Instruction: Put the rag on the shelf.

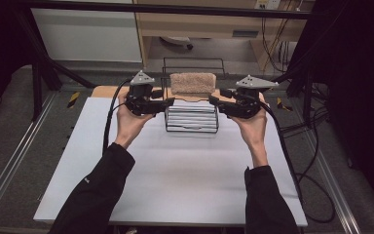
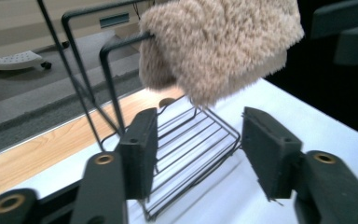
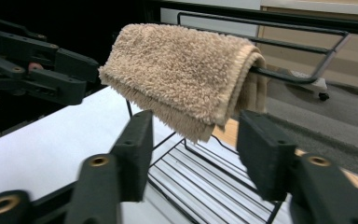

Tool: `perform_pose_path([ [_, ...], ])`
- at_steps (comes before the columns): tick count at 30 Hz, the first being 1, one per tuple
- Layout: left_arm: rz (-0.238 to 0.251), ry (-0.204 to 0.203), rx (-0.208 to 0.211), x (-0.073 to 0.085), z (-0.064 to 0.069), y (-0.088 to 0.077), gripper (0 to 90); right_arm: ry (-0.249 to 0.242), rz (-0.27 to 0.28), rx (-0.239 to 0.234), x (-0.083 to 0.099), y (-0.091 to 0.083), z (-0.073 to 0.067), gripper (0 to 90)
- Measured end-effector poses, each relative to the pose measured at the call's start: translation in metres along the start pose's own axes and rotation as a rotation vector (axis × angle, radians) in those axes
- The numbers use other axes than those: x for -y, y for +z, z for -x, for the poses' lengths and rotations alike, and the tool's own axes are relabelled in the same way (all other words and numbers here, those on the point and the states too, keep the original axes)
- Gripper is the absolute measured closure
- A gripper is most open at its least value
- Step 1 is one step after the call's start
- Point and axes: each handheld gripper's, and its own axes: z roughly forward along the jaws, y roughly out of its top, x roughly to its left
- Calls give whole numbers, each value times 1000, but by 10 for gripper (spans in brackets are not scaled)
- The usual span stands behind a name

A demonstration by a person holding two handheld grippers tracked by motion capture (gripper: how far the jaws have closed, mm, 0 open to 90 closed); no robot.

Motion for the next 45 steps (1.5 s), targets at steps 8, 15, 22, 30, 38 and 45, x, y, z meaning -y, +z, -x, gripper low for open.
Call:
perform_pose_path([
  [8,-22,-5,14,28,-4,-10,263,19,11,13,10,-14,3,206],
  [15,-53,-16,17,52,-11,-22,185,18,6,-1,25,-22,4,63],
  [22,-64,-11,1,76,-15,-38,115,45,-23,-15,41,-26,7,31],
  [30,-78,-20,-11,115,-18,-53,75,62,-70,-43,70,-33,8,4],
  [38,-123,-58,-11,161,-26,-63,74,76,-120,-55,105,-36,7,3],
  [45,-139,-66,-26,196,-33,-77,75,88,-160,-72,138,-39,6,3],
])
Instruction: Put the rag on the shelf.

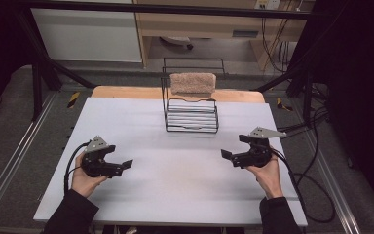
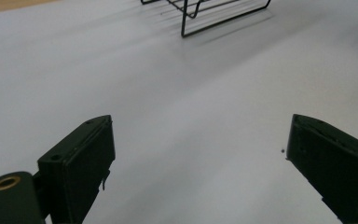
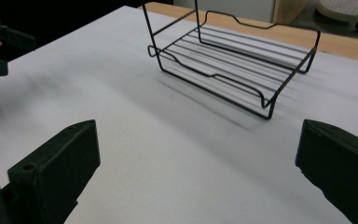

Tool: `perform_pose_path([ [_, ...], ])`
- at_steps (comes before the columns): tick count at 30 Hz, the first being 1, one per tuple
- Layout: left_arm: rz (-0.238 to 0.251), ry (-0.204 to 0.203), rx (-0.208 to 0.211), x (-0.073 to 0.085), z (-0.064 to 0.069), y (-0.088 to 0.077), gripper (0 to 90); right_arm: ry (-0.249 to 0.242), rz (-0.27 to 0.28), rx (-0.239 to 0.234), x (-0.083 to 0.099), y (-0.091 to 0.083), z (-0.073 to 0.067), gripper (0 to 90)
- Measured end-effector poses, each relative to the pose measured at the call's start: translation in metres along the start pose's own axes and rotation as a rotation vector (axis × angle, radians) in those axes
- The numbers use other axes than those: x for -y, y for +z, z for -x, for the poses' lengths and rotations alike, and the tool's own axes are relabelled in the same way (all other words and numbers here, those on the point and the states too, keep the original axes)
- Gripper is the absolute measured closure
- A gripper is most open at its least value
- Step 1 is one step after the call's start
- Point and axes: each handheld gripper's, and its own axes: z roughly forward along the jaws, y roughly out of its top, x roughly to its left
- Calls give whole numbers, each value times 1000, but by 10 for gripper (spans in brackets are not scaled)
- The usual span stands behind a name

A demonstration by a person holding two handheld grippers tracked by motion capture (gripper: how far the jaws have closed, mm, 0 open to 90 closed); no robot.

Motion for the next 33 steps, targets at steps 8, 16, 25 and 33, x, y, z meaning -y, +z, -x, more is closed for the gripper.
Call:
perform_pose_path([
  [8,-20,-12,-15,24,-6,-6,77,13,-19,2,30,-5,5,3],
  [16,-32,-13,-22,39,-10,-10,80,63,-37,-1,65,-13,13,3],
  [25,-21,-20,-26,45,-11,-12,80,66,-49,6,84,-21,17,3],
  [33,-28,-25,-18,48,-13,-11,80,59,-55,3,86,-22,17,3],
])
